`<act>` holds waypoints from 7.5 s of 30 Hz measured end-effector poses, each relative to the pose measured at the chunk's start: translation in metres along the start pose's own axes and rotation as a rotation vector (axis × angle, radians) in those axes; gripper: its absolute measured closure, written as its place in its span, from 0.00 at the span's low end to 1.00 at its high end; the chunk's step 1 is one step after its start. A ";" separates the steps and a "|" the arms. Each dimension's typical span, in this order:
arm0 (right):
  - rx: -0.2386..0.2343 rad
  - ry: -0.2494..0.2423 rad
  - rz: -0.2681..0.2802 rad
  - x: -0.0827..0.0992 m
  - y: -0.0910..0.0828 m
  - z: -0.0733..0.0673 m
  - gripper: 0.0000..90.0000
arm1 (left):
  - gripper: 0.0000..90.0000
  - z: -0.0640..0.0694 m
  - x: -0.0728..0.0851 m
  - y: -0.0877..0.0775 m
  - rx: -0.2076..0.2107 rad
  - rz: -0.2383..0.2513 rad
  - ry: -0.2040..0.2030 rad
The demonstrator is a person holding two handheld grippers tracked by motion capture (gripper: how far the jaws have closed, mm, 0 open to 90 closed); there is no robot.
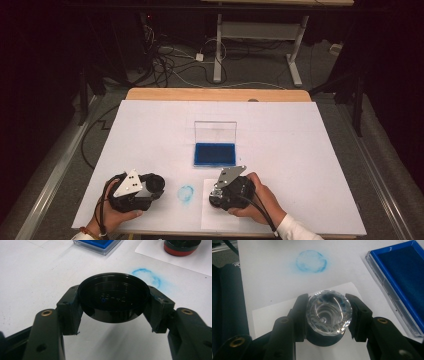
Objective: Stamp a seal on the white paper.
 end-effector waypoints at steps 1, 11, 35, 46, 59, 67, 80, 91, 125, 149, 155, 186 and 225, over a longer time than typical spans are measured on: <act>-0.005 0.001 0.002 0.000 0.000 0.001 0.63 | 0.41 0.000 0.000 0.000 -0.001 0.001 -0.001; -0.013 0.010 0.003 0.001 0.001 0.001 0.63 | 0.41 0.000 0.001 0.001 0.003 -0.003 -0.001; -0.023 0.012 -0.007 0.002 0.000 0.000 0.63 | 0.41 0.001 0.000 0.001 0.010 -0.004 -0.002; -0.027 0.013 -0.006 0.003 0.001 0.001 0.63 | 0.41 0.001 0.000 0.001 0.010 -0.003 -0.003; -0.022 0.012 -0.003 0.003 0.000 0.000 0.63 | 0.41 0.002 -0.001 0.000 0.008 0.004 0.002; -0.027 0.018 0.001 0.003 0.001 0.001 0.63 | 0.41 0.003 -0.001 0.000 0.008 0.003 0.003; -0.039 0.049 0.030 0.002 -0.006 0.005 0.63 | 0.41 0.003 -0.001 0.000 0.007 0.005 0.006; 0.003 0.086 0.159 -0.008 -0.043 0.015 0.63 | 0.41 0.004 -0.003 0.000 0.010 0.009 0.011; -0.026 0.027 0.016 -0.003 -0.008 0.002 0.63 | 0.41 0.007 -0.004 0.005 0.024 -0.012 0.025; 0.012 0.032 -0.038 -0.001 0.002 -0.002 0.63 | 0.41 0.009 -0.004 0.008 0.034 -0.021 0.028; 0.015 0.033 -0.035 0.000 0.002 -0.002 0.63 | 0.41 0.010 -0.005 0.010 0.038 -0.023 0.028; -0.028 0.058 0.001 -0.001 -0.005 -0.001 0.63 | 0.41 0.010 -0.006 0.009 0.037 -0.019 0.025; 0.100 0.050 0.246 -0.004 -0.088 0.023 0.63 | 0.41 0.021 -0.017 0.013 0.079 0.020 0.023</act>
Point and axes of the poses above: each handheld gripper's, and its own axes: y roughly forward along the jaws, x roughly out of its underside, z roughly to its right, the point moved 4 cm from there along y, roughly forward along the jaws, and after that the axes turned 1 degree about -z, right-handed, at the moved point
